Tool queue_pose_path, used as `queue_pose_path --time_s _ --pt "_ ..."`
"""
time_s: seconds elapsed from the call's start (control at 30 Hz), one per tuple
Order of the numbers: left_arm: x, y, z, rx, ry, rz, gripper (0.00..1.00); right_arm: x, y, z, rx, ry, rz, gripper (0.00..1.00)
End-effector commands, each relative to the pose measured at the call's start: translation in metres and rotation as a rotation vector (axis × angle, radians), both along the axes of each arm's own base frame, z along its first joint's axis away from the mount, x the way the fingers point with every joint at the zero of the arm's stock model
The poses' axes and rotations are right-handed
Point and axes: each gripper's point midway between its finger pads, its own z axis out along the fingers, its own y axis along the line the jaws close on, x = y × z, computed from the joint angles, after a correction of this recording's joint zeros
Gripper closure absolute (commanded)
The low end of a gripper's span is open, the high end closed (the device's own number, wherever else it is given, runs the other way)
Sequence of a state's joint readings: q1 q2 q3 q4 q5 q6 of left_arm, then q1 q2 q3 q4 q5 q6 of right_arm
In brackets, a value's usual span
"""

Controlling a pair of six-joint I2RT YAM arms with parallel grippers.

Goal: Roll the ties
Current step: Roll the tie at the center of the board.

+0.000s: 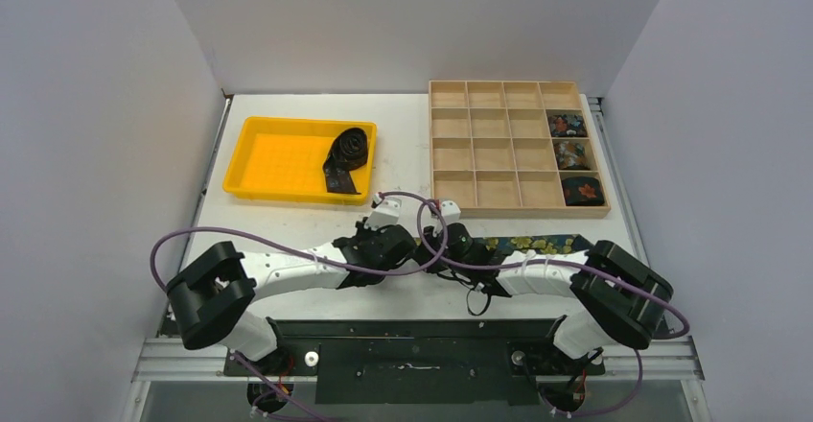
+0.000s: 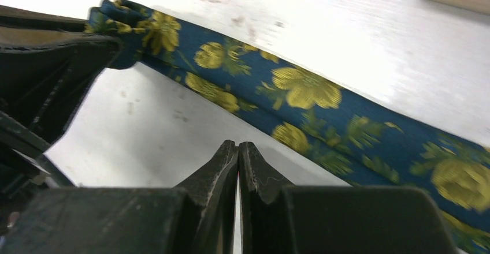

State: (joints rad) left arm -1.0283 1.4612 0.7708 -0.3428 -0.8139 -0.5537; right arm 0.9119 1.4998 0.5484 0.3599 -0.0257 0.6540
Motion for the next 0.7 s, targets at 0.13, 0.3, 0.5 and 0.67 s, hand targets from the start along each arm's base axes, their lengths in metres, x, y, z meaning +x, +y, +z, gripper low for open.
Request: queue_pose_path --time_s 0.13,0.3,0.5,0.67 --pt "0.007 -0.034 -0.004 0.051 -0.025 -0.039 1.0 0.004 -0.044 0.002 -0.051 -0.069 -0.102 0.95" --pt "0.007 -0.052 -0.014 0.063 -0.006 -0.072 1.0 0.001 -0.055 0.006 -0.052 -0.081 -0.117 0.95" --pt "0.007 -0.067 -0.016 0.024 0.015 -0.095 0.72 0.001 -0.06 0.01 -0.046 -0.087 -0.128 0.95" --pt "0.005 -0.069 -0.007 -0.018 0.016 -0.095 0.48 0.002 -0.061 0.014 -0.042 -0.092 -0.131 0.95"
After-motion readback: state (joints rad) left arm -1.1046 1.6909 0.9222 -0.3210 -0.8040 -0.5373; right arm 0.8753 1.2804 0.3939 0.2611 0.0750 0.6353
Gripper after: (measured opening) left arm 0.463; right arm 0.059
